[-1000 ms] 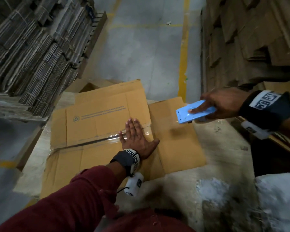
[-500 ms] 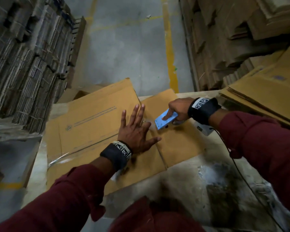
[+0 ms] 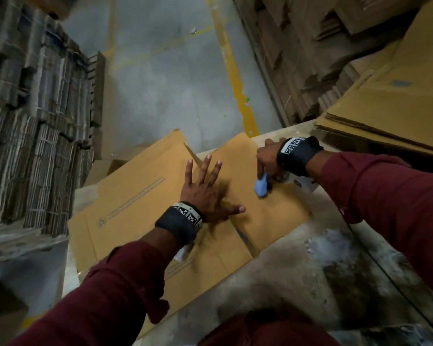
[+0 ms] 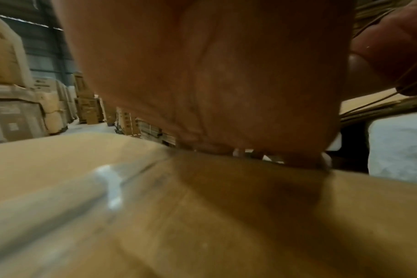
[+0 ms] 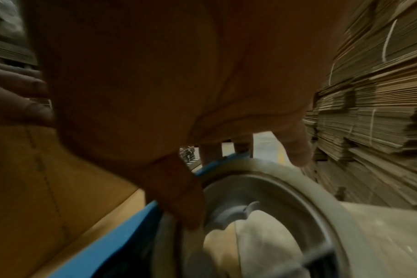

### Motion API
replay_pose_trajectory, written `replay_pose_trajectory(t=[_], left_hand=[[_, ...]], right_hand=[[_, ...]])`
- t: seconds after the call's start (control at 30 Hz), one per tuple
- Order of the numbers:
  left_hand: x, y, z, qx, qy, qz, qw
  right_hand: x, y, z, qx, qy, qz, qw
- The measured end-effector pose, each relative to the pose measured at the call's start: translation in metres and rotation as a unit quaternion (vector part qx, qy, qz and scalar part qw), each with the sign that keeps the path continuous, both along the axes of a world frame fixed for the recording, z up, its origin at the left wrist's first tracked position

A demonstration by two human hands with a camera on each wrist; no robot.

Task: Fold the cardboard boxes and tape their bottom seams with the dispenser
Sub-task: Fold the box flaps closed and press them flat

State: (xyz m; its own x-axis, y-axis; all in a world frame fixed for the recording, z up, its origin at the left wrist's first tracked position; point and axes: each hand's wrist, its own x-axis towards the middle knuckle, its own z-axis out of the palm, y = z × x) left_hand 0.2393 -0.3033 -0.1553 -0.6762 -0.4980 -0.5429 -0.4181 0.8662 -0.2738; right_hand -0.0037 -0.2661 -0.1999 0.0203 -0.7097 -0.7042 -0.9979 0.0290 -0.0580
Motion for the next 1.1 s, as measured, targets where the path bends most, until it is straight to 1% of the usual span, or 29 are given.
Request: replay_pose_trajectory(t=[0.07, 0.13, 0.17, 0.23, 0.3, 0.33, 0.37, 0.4, 0.43, 0.47, 0.5, 0.53, 0.57, 0.6, 0.67, 0.7, 0.77, 0.87, 0.93, 0.97, 1.0, 1.03, 1.07, 1.1], left_hand=[[-0.006, -0.001, -0.002, 0.01, -0.037, -0.016, 0.999], [-0.007, -0.001, 0.001, 0.04, -0.049, -0.012, 0.998], [-0.006, 0.0, 0.004, 0.059, -0.04, -0.001, 0.997], [-0.002, -0.002, 0.016, 0.101, 0.002, 0.036, 0.994], [0.003, -0.008, 0.03, 0.15, 0.069, 0.092, 0.982], [0.007, -0.012, 0.038, 0.176, 0.111, 0.124, 0.97], [0.01, -0.015, 0.047, 0.194, 0.153, 0.154, 0.957], [0.012, -0.014, 0.058, 0.204, 0.184, 0.179, 0.945], [0.012, -0.011, 0.068, 0.212, 0.196, 0.204, 0.935], [0.009, -0.006, 0.076, 0.225, 0.192, 0.237, 0.925], [0.005, 0.0, 0.082, 0.241, 0.187, 0.278, 0.911], [0.001, 0.006, 0.086, 0.253, 0.18, 0.314, 0.897], [-0.002, 0.011, 0.088, 0.257, 0.172, 0.333, 0.891], [-0.005, 0.014, 0.086, 0.255, 0.162, 0.336, 0.892], [-0.008, 0.016, 0.083, 0.248, 0.143, 0.33, 0.9], [-0.01, 0.016, 0.082, 0.244, 0.135, 0.326, 0.903], [-0.011, 0.013, 0.082, 0.246, 0.136, 0.324, 0.903], [-0.011, 0.007, 0.083, 0.272, 0.147, 0.338, 0.889], [-0.009, 0.006, 0.081, 0.281, 0.149, 0.346, 0.883], [-0.008, 0.007, 0.08, 0.28, 0.148, 0.348, 0.882], [-0.008, 0.008, 0.079, 0.281, 0.142, 0.348, 0.883], [-0.007, 0.009, 0.077, 0.285, 0.133, 0.352, 0.882], [-0.006, 0.01, 0.076, 0.293, 0.124, 0.354, 0.879], [-0.004, 0.01, 0.075, 0.303, 0.121, 0.356, 0.876]], right_hand=[[-0.005, 0.005, -0.009, -0.048, 0.005, -0.032, 0.998], [-0.003, 0.011, -0.018, -0.071, -0.001, -0.052, 0.996], [-0.002, 0.014, -0.024, -0.078, -0.004, -0.056, 0.995], [0.004, 0.022, -0.026, -0.101, -0.008, -0.065, 0.993], [0.014, 0.029, -0.029, -0.177, -0.042, -0.083, 0.98], [0.025, 0.033, -0.027, -0.236, -0.1, -0.096, 0.962], [0.039, 0.037, -0.029, -0.294, -0.199, -0.121, 0.927], [0.058, 0.041, -0.024, -0.321, -0.305, -0.151, 0.884], [0.078, 0.047, -0.021, -0.309, -0.397, -0.193, 0.842], [0.098, 0.053, -0.016, -0.264, -0.47, -0.243, 0.806], [0.116, 0.058, -0.014, -0.197, -0.51, -0.298, 0.782], [0.131, 0.062, -0.009, -0.127, -0.522, -0.345, 0.77], [0.141, 0.063, -0.015, -0.08, -0.52, -0.378, 0.761], [0.147, 0.065, -0.02, -0.058, -0.521, -0.393, 0.755], [0.147, 0.067, -0.029, -0.057, -0.543, -0.406, 0.733], [0.143, 0.067, -0.036, -0.05, -0.549, -0.407, 0.728], [0.132, 0.065, -0.036, -0.047, -0.549, -0.404, 0.73], [0.117, 0.058, -0.017, -0.097, -0.562, -0.409, 0.712], [0.124, 0.053, -0.009, -0.091, -0.572, -0.409, 0.705], [0.132, 0.054, -0.009, -0.085, -0.579, -0.369, 0.722], [0.142, 0.058, -0.012, -0.065, -0.572, -0.315, 0.755], [0.151, 0.063, -0.025, -0.062, -0.556, -0.249, 0.791], [0.152, 0.07, -0.042, -0.048, -0.54, -0.206, 0.814], [0.148, 0.075, -0.054, -0.008, -0.53, -0.208, 0.822]])
